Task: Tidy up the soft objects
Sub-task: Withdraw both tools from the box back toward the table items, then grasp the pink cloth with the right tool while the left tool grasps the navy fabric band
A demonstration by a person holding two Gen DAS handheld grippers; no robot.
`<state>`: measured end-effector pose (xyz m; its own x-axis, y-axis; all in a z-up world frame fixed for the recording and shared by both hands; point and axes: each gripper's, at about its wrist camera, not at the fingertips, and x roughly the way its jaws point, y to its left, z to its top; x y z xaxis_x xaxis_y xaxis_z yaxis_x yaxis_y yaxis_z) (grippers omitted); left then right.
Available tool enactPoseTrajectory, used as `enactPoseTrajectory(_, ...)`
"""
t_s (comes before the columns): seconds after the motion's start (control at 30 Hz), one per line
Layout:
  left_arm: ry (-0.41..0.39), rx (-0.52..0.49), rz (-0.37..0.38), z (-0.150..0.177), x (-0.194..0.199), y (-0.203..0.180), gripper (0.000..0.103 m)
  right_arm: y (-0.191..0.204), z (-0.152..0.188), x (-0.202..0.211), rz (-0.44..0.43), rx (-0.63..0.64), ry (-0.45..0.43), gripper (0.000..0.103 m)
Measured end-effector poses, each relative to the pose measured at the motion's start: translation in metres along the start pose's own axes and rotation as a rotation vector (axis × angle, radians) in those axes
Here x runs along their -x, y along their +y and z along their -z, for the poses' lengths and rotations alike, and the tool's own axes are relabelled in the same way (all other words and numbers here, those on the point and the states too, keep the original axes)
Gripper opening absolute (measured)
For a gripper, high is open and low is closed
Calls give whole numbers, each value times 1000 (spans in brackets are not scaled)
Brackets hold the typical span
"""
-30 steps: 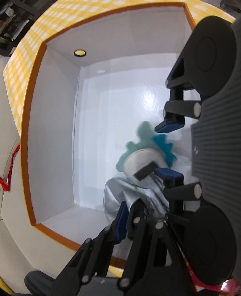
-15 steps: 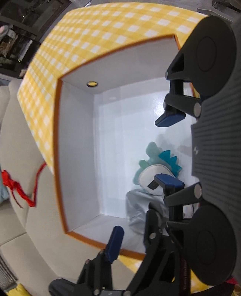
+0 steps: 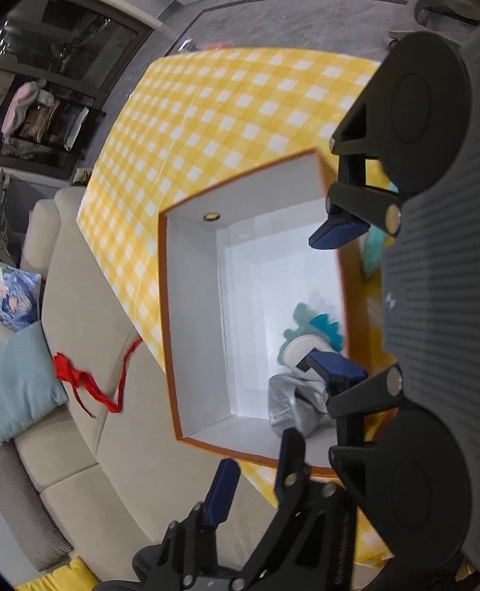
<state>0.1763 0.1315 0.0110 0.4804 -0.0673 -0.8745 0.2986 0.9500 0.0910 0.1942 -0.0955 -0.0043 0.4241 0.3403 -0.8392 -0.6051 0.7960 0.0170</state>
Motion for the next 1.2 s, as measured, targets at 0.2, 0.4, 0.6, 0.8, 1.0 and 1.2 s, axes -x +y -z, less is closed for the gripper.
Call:
enactPoseTrajectory(0.2, -2, -22, 8, 6, 12, -24, 67, -22, 38, 24, 22, -53, -3, 62)
enactPoseTrajectory(0.4, 8, -42, 27, 16, 15, -60, 67, -45, 85, 40, 45, -115, 18, 62)
enactPoseTrajectory(0.6, 24, -76, 61, 33, 7, -111, 67, -64, 134, 49, 60, -170, 40, 62)
enactPoseTrajectory(0.8, 18, -99, 75, 59, -2, -156, 67, -76, 186, 52, 100, -204, 74, 62)
enactPoseTrajectory(1.0, -41, -113, 69, 85, -6, -192, 67, -88, 235, 48, 108, -306, 81, 64)
enactPoseTrajectory(1.2, 0, -73, 82, 101, -20, -208, 67, -102, 259, 48, 127, -410, 91, 67)
